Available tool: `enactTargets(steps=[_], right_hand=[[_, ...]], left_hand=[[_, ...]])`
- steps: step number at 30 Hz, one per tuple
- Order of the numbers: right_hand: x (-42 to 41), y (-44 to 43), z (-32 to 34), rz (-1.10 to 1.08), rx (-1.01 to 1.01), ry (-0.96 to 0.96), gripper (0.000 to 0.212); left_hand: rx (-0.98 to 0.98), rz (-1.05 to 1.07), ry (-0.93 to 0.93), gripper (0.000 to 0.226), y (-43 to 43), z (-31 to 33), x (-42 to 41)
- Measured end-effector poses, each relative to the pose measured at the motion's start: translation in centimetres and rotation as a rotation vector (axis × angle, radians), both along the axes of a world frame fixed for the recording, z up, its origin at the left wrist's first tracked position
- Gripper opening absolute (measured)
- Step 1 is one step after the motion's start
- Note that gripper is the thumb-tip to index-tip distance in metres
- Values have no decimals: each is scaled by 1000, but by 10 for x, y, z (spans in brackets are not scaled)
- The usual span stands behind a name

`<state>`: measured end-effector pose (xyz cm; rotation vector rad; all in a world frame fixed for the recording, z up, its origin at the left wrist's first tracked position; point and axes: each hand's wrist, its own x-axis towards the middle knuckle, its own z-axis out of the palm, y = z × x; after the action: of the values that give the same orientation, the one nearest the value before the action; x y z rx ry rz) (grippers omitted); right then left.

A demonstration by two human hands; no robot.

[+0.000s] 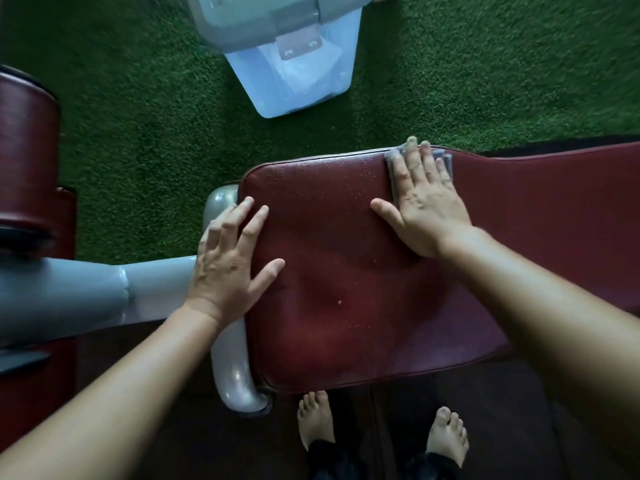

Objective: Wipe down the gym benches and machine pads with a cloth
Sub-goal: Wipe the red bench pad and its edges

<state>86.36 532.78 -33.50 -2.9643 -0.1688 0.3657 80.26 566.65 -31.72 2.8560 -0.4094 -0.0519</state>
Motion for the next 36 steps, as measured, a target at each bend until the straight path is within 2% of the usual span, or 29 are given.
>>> enactTargets(steps=[3, 8, 13, 17, 21, 25, 29, 31, 36], right_hand=[[-2, 17, -3, -63, 43, -41, 92], [-62, 37, -2, -28, 59, -21, 89], [-10, 35, 3, -188, 69, -30, 87], [3, 75, 2, -316, 71, -78, 82], [-35, 83, 3, -137, 138, -22, 83], [-27, 53, 3, 56, 68, -39, 80], [15, 78, 2, -174, 86, -82, 82], [7, 106, 4, -186, 121, -95, 82], [-53, 114, 2, 159, 127, -85, 77]], left_hand=[[-52, -33, 38, 90, 24, -2, 1], [-50, -145, 125, 98, 58, 2, -4], [-62, -204, 212, 103, 67, 2, -3], [-74, -203, 236, 106, 70, 1, -2], [-100, -192, 297, 114, 70, 1, -2], [-81, -226, 337, 125, 72, 3, -1], [-95, -222, 362, 127, 75, 2, 1], [-100, -217, 368, 129, 76, 2, 1], [-92, -238, 380, 133, 76, 5, 1]])
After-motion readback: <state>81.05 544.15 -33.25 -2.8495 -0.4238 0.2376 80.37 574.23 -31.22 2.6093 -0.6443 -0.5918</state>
